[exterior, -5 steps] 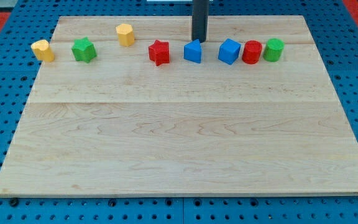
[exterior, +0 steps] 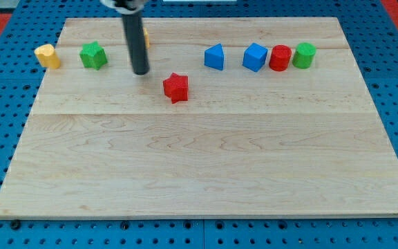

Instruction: Move the green star towards the red star

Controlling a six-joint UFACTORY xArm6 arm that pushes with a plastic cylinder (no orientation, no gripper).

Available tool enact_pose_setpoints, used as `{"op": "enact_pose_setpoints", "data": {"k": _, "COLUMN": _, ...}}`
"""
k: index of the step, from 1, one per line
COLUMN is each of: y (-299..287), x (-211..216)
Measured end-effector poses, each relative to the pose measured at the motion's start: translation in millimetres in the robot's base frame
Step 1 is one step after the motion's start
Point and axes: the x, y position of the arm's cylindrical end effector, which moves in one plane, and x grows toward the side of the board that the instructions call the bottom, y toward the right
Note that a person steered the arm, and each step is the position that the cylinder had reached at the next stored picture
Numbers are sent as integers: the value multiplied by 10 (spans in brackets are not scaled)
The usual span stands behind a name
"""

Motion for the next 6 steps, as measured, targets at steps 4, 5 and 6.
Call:
{"op": "enact_pose_setpoints", "data": {"k": 4, "y": -1127, "x": -222}}
{"op": "enact_pose_setpoints", "data": {"k": 5, "y": -1127, "x": -366}}
{"op": "enact_pose_setpoints", "data": {"k": 6, "y": -1086, "x": -653}}
